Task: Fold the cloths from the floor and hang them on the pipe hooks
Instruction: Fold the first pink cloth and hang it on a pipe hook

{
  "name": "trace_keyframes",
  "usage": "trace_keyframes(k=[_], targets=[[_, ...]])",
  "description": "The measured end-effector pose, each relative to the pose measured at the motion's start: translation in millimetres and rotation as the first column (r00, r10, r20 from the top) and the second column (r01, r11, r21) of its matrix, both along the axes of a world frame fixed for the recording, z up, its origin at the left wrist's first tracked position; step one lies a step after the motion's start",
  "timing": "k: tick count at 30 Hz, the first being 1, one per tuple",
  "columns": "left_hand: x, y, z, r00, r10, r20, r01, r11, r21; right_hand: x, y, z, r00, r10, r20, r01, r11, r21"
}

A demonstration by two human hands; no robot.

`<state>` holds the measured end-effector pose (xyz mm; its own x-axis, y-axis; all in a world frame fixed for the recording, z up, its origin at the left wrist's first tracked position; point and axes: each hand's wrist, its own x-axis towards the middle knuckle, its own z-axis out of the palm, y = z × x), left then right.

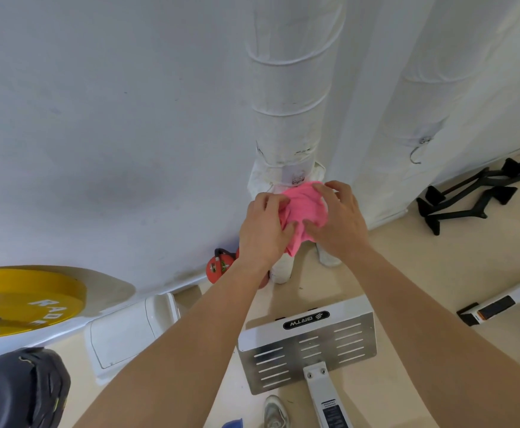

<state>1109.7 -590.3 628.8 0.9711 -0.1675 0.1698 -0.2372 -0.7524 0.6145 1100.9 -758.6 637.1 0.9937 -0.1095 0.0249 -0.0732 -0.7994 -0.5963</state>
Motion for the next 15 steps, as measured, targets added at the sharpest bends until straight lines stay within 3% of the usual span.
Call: trace_keyframes(k=[8,15], targets=[[-14.8,22.0,34.3,0.994,0.027,-0.102,-0.013,0.991,0.136,-15.8,3.5,42.3,0.996,-0.025,-0.084,0.015,0.992,-0.122],[-47.7,56.1,76.2,0.968,0.012,-0.250,0.073,0.942,0.327,-58.0,30.7,75.7,0.965,-0.013,-0.261,-0.055,0.965,-0.255]])
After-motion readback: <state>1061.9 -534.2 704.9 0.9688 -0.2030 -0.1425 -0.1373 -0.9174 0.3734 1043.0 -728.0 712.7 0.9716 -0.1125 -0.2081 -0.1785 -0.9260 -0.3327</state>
